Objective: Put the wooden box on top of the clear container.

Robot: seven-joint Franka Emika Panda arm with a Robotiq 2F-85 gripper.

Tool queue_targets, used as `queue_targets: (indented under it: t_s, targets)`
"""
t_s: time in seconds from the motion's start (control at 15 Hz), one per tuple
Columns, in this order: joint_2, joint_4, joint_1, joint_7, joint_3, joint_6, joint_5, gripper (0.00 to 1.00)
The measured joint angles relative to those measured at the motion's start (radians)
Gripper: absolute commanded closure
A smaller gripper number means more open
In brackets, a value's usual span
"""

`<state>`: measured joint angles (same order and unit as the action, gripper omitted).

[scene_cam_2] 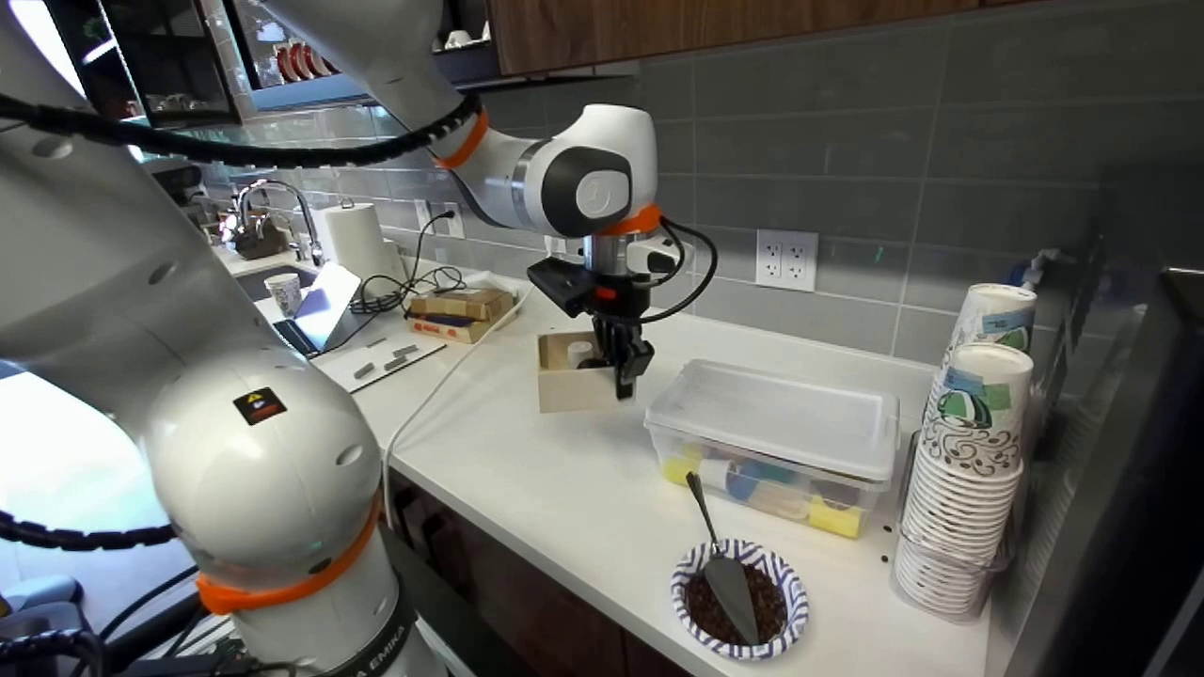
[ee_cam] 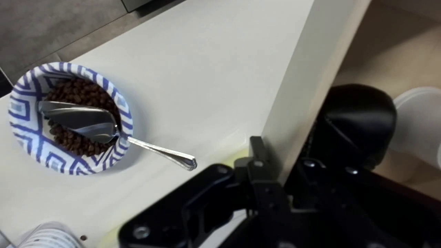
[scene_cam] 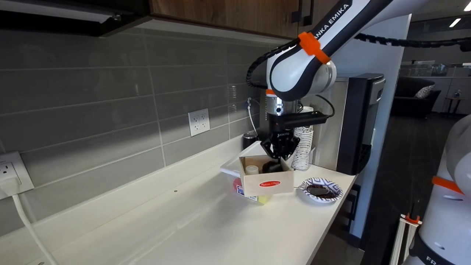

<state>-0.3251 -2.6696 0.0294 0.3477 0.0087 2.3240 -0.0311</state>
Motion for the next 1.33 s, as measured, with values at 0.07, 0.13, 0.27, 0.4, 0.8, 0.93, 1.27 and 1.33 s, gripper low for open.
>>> queue_targets:
  t_s: [0.07, 0.13, 0.27, 0.4, 0.8, 0.93, 1.27, 1.33]
  targets:
    - [-0.002, 0.012, 0.018, 0.017, 0.001, -0.004, 0.025, 0.96]
    - [-0.001, 0.024, 0.039, 0.038, 0.003, -0.009, 0.053, 0.96]
    - [0.003, 0.043, 0.089, 0.088, 0.004, -0.010, 0.121, 0.96]
    - [0.017, 0.059, 0.140, 0.135, 0.002, -0.010, 0.177, 0.96]
    - [0.122, 0.129, 0.232, 0.288, -0.019, -0.004, 0.271, 0.96]
    - [0.164, 0.158, 0.236, 0.336, -0.037, 0.012, 0.276, 0.96]
    - [0.281, 0.223, 0.235, 0.418, -0.095, 0.067, 0.264, 0.96]
    - [0.304, 0.235, 0.234, 0.430, -0.106, 0.078, 0.256, 0.96]
